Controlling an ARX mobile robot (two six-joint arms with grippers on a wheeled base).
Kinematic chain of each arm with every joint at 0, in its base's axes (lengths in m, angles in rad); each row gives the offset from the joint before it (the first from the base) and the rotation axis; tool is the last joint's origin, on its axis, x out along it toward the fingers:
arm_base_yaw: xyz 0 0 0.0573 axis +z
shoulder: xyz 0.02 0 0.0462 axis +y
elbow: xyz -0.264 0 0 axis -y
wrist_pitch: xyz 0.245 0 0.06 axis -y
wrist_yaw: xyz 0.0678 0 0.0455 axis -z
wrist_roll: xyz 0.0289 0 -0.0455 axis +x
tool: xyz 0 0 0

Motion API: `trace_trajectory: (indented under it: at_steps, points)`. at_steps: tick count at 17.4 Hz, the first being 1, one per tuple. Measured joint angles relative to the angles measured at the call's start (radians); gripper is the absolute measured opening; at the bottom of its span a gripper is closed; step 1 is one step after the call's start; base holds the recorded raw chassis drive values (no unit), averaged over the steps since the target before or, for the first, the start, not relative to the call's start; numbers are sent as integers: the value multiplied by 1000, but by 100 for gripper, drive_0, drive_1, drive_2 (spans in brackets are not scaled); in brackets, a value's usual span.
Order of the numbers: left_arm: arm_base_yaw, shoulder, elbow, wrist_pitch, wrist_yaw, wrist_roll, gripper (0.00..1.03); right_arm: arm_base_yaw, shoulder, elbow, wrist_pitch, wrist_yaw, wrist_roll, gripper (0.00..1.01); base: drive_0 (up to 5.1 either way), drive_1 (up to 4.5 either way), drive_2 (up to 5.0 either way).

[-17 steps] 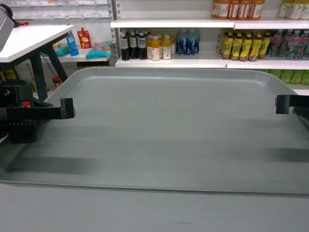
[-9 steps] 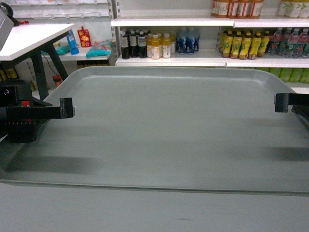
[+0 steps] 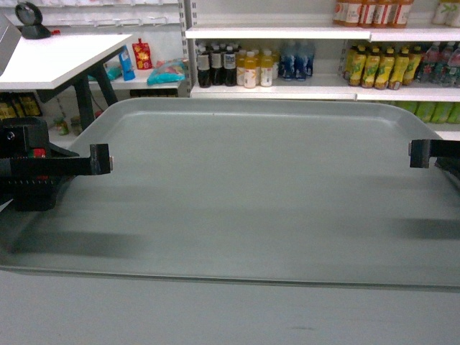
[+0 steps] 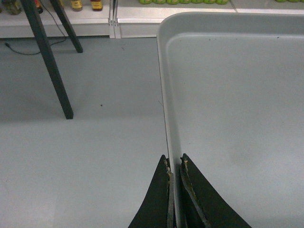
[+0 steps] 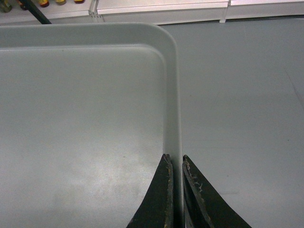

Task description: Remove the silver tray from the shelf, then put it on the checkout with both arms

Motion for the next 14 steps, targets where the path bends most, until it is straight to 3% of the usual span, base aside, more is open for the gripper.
trace_trajectory:
  at_steps: [1, 14]
  points:
    - [0, 0, 0, -3, 0, 0, 3, 0, 0, 0, 0, 0, 0, 3, -4, -425, 418]
    - [0, 0, 0, -4, 0, 0, 3, 0, 2, 0, -2, 0, 0, 3, -501, 245, 245]
